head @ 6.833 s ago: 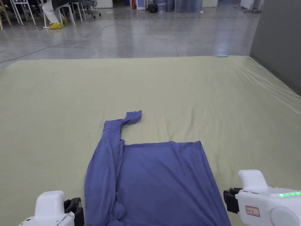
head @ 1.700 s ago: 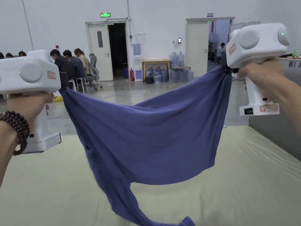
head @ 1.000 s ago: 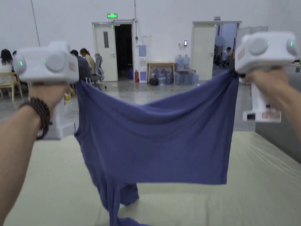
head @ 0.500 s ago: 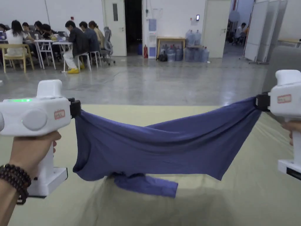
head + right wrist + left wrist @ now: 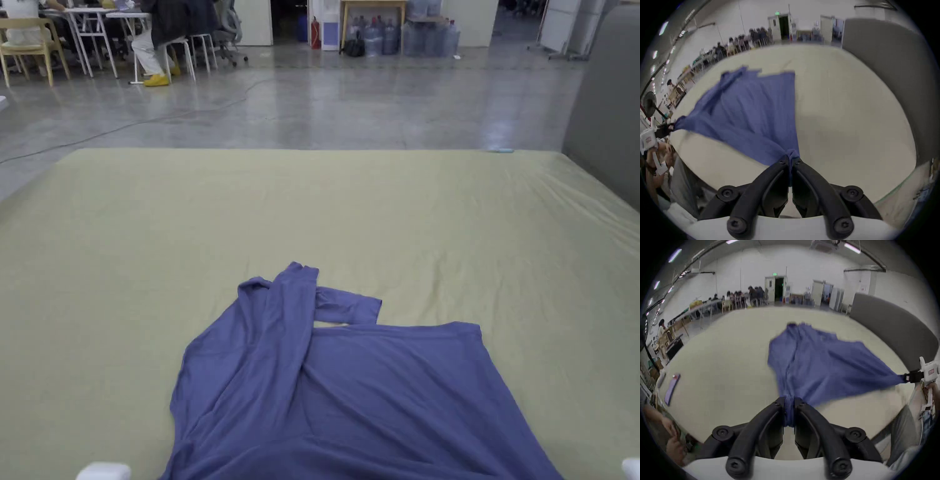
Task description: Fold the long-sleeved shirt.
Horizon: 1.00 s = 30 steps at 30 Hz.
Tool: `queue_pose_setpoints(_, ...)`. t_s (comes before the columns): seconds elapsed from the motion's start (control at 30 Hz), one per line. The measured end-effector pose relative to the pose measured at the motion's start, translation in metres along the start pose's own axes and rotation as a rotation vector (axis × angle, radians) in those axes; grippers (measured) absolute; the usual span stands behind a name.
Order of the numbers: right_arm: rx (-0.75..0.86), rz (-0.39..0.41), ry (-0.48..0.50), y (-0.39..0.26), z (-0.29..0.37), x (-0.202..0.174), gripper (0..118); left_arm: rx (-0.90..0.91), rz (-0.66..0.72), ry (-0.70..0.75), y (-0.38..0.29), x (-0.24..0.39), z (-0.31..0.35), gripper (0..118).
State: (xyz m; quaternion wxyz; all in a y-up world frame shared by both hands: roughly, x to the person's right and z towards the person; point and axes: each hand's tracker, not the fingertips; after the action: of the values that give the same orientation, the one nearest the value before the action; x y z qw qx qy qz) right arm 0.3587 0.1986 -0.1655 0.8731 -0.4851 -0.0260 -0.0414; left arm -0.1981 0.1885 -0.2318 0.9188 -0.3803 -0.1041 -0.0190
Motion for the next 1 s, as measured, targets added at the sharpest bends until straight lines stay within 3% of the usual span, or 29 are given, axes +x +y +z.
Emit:
queue_pose_setpoints(0.1, -0.065, -0.001, -0.010, -0.016, -0.018, 0.003, 4, -0.033, -0.027, 0.021, -0.015, 0.000, 0.000, 9)
queue_pose_setpoints(0.23, -0.084, 0.015, -0.021, -0.018, -0.017, -0.002, 4, -0.021, 0.109, -0.032, -0.027, -0.009, 0.007, 9)
queue_pose_setpoints(0.3, -0.088, 0.022, -0.029, -0.017, -0.016, -0.003, 4, -0.025, 0.100, -0.020, -0.029, -0.011, 0.004, 9)
queue_pose_setpoints(0.33, -0.087, 0.019, -0.029, -0.014, -0.016, -0.001, 14, -0.022, 0.097, -0.017, -0.029, -0.012, 0.003, 12)
queue_pose_setpoints(0.37, -0.083, 0.001, -0.017, -0.011, -0.014, 0.001, 42, -0.006, 0.100, -0.019, -0.031, -0.012, 0.003, 34)
queue_pose_setpoints(0.4, -0.077, -0.015, -0.009, -0.007, -0.010, 0.003, 109, 0.008, 0.116, -0.023, -0.029, -0.013, 0.005, 99)
queue_pose_setpoints(0.43, -0.080, -0.018, -0.017, -0.005, -0.005, 0.003, 118, 0.012, 0.128, -0.020, -0.026, -0.015, 0.007, 118)
queue_pose_setpoints(0.67, 0.128, -0.011, -0.043, 0.038, 0.061, -0.001, 114, 0.106, 0.187, -0.038, 0.037, 0.002, 0.062, 118)
queue_pose_setpoints(0.7, 0.159, -0.023, -0.034, 0.044, 0.058, -0.006, 109, 0.132, 0.183, -0.029, 0.046, 0.007, 0.071, 115)
queue_pose_setpoints(0.73, 0.179, -0.044, -0.022, 0.050, 0.060, -0.008, 95, 0.157, 0.176, -0.029, 0.055, 0.013, 0.078, 95)
queue_pose_setpoints(0.77, 0.179, -0.059, -0.019, 0.055, 0.061, -0.010, 64, 0.172, 0.171, -0.030, 0.056, 0.003, 0.064, 48)
queue_pose_setpoints(0.8, 0.169, -0.070, -0.017, 0.059, 0.057, -0.012, 3, 0.156, 0.170, -0.030, 0.062, 0.007, 0.060, 0)
queue_pose_setpoints(1.0, 0.153, -0.055, 0.032, 0.067, 0.032, -0.028, 2, 0.136, 0.054, -0.143, 0.137, 0.021, 0.032, 0)
